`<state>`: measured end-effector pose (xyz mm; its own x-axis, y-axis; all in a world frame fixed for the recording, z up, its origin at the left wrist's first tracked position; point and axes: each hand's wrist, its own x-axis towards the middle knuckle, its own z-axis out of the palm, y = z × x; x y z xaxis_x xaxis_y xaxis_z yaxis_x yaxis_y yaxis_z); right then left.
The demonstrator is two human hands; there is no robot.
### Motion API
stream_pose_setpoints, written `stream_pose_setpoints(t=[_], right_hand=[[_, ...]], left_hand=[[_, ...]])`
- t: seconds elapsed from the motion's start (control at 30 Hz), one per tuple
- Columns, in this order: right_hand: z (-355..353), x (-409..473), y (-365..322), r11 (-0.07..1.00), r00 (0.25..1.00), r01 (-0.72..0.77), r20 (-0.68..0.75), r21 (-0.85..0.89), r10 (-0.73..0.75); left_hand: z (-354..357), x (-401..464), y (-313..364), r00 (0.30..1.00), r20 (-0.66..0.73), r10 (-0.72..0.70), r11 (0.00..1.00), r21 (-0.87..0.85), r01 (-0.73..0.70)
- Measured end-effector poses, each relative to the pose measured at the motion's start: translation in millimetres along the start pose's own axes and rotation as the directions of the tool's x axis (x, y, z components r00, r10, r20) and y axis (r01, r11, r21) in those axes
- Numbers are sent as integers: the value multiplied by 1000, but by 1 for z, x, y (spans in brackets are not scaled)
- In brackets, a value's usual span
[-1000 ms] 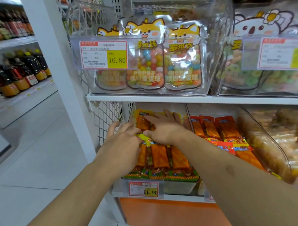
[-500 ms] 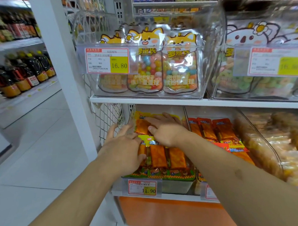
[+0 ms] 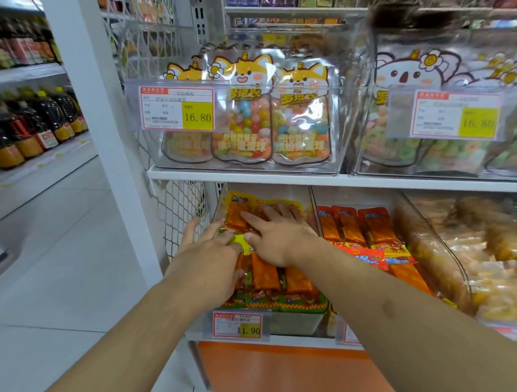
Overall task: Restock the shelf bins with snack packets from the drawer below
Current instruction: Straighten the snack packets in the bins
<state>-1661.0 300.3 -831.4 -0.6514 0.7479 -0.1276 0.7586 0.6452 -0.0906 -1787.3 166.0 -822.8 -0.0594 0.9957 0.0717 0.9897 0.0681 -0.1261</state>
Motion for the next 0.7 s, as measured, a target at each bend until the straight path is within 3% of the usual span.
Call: stream_pose_setpoints(t=[0.2, 0.47, 0.6, 0.7], right_hand=[[-1, -21, -7, 980, 993, -115, -18, 164, 120], [3, -22, -10, 973, 983, -178, -10, 147, 182], [-11, -52, -11, 962, 978, -2, -200, 272, 59], [-16, -94, -5, 985, 938, 99, -344, 142, -44]], left_hand=[[-4, 0, 3, 1000, -17, 7, 1000, -29, -8], [-2, -2, 8, 999, -25, 47, 989, -136, -50], [-2, -4, 12, 999, 11, 49, 987, -152, -47], [-5, -4, 18, 998, -11, 60, 986, -158, -61]])
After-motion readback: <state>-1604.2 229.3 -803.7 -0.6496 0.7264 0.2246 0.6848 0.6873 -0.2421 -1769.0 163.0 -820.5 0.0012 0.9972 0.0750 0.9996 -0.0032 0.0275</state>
